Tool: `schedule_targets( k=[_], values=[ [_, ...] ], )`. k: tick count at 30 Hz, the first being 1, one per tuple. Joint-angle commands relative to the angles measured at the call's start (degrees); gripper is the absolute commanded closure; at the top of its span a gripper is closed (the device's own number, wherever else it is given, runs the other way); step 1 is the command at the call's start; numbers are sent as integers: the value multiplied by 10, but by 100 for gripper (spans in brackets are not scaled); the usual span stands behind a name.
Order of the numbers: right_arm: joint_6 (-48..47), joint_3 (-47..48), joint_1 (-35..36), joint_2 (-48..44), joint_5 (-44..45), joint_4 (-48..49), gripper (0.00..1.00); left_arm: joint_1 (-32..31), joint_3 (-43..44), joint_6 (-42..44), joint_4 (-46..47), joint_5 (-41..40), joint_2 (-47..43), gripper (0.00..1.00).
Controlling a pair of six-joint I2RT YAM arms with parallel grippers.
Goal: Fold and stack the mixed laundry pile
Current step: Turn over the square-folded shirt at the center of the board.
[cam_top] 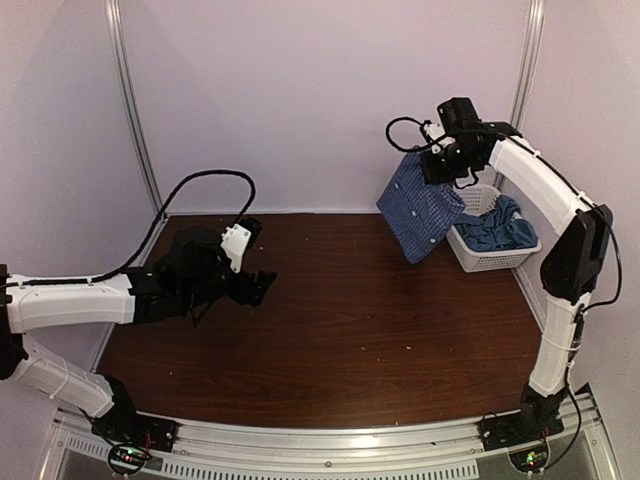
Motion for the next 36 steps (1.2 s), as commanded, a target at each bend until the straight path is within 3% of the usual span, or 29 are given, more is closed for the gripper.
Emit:
schedule_targets(
  k=[1, 4, 12, 18, 25, 27, 31, 33, 36],
  values=[
    [-100, 172, 56, 100, 167, -145, 100, 39, -27, -60, -20, -19, -64, 10],
    [-123, 216, 104, 150, 217, -157, 100, 56, -37, -65, -49, -34, -95, 9],
    [-123, 66, 277, 251, 305, -134, 100, 77, -42, -102, -117, -64, -133, 8],
    [-92, 3, 417, 290, 274, -124, 100, 103, -43, -154, -152, -68, -152, 6],
    [-34, -20, 489, 280, 241, -139, 97, 192, -49, -206, -180, 6, -192, 6],
    [-14, -4, 497, 265, 207, -136, 75, 216, -52, -212, -181, 37, -195, 6],
    [10, 26, 489, 198, 121, -81, 21, 228, -51, -214, -182, 65, -177, 6],
    [11, 31, 473, 154, 65, -42, 10, 228, -55, -215, -178, 79, -166, 6],
    [8, 12, 438, 89, -21, 10, 8, 228, -67, -213, -165, 111, -155, 6]
  ],
)
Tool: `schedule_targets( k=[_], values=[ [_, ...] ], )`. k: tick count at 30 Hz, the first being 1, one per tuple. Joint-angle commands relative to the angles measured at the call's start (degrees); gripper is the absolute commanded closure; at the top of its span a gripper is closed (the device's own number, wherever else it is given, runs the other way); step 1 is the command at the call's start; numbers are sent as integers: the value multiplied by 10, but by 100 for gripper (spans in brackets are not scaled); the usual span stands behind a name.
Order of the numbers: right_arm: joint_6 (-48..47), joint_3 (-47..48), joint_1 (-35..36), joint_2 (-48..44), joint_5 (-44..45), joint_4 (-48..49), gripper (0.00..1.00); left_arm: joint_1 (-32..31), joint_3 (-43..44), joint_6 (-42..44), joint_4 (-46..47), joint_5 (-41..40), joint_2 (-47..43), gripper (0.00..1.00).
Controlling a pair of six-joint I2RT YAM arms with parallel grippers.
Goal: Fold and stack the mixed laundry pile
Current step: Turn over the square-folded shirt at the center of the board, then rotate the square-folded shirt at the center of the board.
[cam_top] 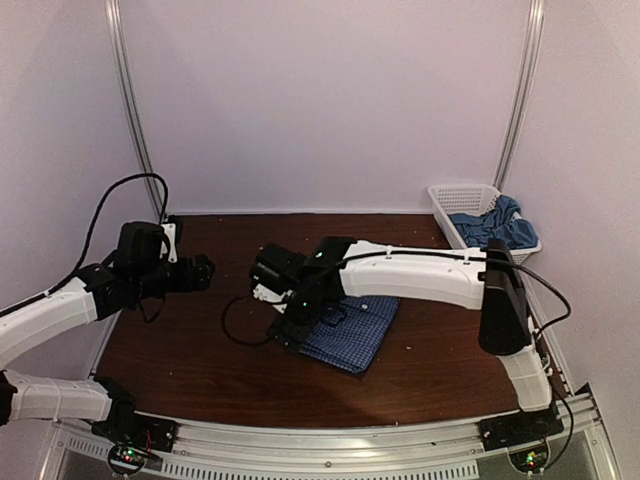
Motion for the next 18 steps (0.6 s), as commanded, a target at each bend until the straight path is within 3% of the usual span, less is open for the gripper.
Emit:
schedule_targets(
  k=[1, 5, 9, 18],
  values=[
    [15, -12, -63, -142, -168, 117, 7, 2, -21, -3, 25, 75, 15, 7],
    [41, -137, -175, -220, -280, 212, 9, -22, -48, 1, 89, 177, 40, 17],
    [61, -244, -282, -217, -310, 286, 16, -113, -36, 11, 117, 183, 106, 23],
    [43, -327, -334, -140, -304, 304, 35, -232, 16, -6, 221, 248, 305, 49]
  ],
)
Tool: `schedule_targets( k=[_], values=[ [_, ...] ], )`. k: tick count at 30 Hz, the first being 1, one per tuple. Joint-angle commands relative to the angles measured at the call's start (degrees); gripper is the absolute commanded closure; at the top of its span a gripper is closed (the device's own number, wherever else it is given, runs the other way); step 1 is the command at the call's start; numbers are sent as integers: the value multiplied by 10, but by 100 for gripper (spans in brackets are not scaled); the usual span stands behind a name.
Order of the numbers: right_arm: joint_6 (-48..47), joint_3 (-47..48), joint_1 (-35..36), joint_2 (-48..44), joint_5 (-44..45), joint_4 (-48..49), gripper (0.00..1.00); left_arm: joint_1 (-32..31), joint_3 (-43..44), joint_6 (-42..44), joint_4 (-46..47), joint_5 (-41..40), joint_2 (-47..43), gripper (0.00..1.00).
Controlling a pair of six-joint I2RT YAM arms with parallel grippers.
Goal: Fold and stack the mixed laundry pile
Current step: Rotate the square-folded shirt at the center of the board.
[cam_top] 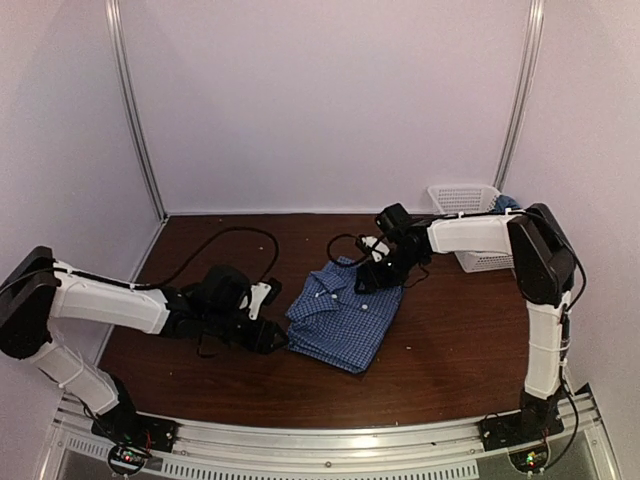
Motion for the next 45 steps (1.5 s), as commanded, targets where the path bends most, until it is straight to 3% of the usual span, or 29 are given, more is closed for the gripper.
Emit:
schedule_targets(
  k=[1, 8, 14, 17, 22, 28, 36, 45],
  values=[
    [1, -40, 8, -3, -21, 17, 37, -26, 38, -12, 90, 47, 70, 51],
    [67, -222, 28, -75, -50, 94, 40, 33, 43, -49, 73, 5, 128, 63],
    [161, -347, 137, -184, -105, 155, 34, 140, 71, -30, 66, 22, 148, 65],
    [185, -369, 151, -253, -106, 156, 29, 148, 66, 2, 53, 16, 108, 55],
    [177, -380, 77, -338, -70, 127, 29, 148, 29, 12, 49, 24, 10, 36],
    [172, -389, -7, -316, -44, 119, 36, 148, 50, 25, 45, 56, 5, 31],
    [176, -367, -11, -246, -77, 162, 40, 141, 122, 43, 41, 65, 110, 40],
    [168, -360, -11, -254, -97, 158, 45, 125, 149, 48, 57, 68, 179, 51]
  ],
)
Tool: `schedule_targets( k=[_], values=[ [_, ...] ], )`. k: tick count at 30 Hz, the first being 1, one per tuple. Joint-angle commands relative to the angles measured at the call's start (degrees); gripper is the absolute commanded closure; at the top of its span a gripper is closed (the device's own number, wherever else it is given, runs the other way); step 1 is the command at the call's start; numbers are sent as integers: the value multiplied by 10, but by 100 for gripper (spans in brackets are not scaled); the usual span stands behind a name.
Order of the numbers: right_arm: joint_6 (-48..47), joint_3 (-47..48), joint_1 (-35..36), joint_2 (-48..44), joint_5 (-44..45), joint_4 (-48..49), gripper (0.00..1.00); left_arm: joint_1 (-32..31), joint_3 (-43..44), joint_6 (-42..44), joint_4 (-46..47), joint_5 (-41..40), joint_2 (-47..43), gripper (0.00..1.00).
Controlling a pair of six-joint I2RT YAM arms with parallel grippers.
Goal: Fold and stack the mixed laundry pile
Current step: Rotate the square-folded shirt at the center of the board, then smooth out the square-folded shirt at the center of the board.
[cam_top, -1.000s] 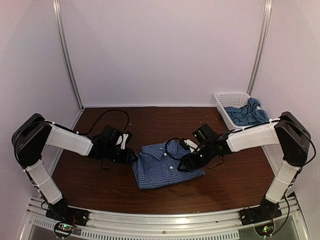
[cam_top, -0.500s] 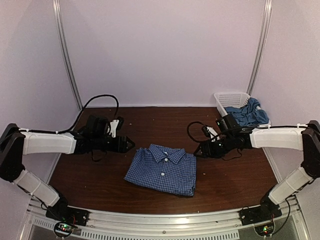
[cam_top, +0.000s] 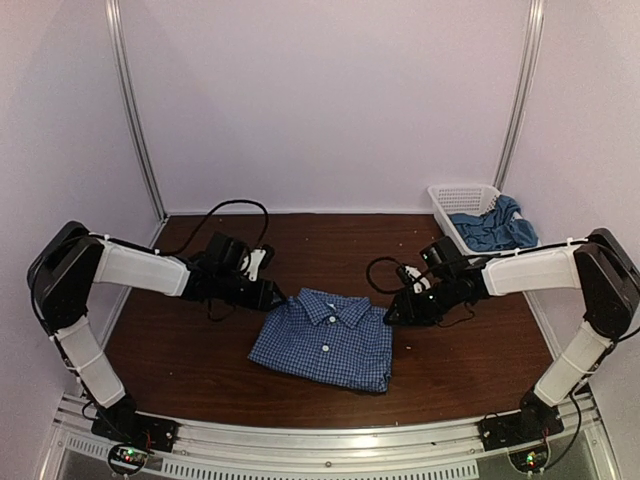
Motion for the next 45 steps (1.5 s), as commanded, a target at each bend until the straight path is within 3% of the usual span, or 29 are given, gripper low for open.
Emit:
schedule_targets(
  k=[1, 8, 12, 13, 15, 16, 21, 26, 33, 42, 43, 45],
  values=[
    [-4, 11, 0, -9, -19, 12, 46, -4, 20, 12, 22, 9, 25, 52],
    [-2, 14, 2, 24, -31, 31, 59, -4, 27, 10, 24, 8, 51, 63],
    [-3, 24, 2, 27, -26, 23, 77, -4, 29, 12, 27, 10, 59, 81],
    [-4, 28, 2, 25, -25, 20, 82, -4, 29, 13, 27, 11, 58, 89],
    [-6, 32, 3, 14, -25, 15, 97, -4, 26, 12, 24, 10, 48, 100],
    [-6, 35, 2, 7, -23, 10, 100, -4, 22, 12, 24, 7, 40, 100],
    [-18, 53, 3, -29, -8, -24, 100, 3, -7, 9, 25, -16, -9, 100],
    [-50, 74, -1, -8, 42, -55, 100, 23, -30, 3, 30, -50, -36, 100],
    [-62, 88, -23, 84, 110, -5, 100, 44, -21, 2, 52, -58, 33, 100],
    [-67, 181, -36, 187, 105, 18, 100, 55, -26, -20, 86, -75, 92, 100],
    [-67, 191, -36, 189, 101, 10, 96, 55, -25, -21, 84, -78, 90, 100],
    [-67, 200, -38, 173, 87, -4, 76, 56, -21, -21, 72, -81, 79, 94]
  ],
)
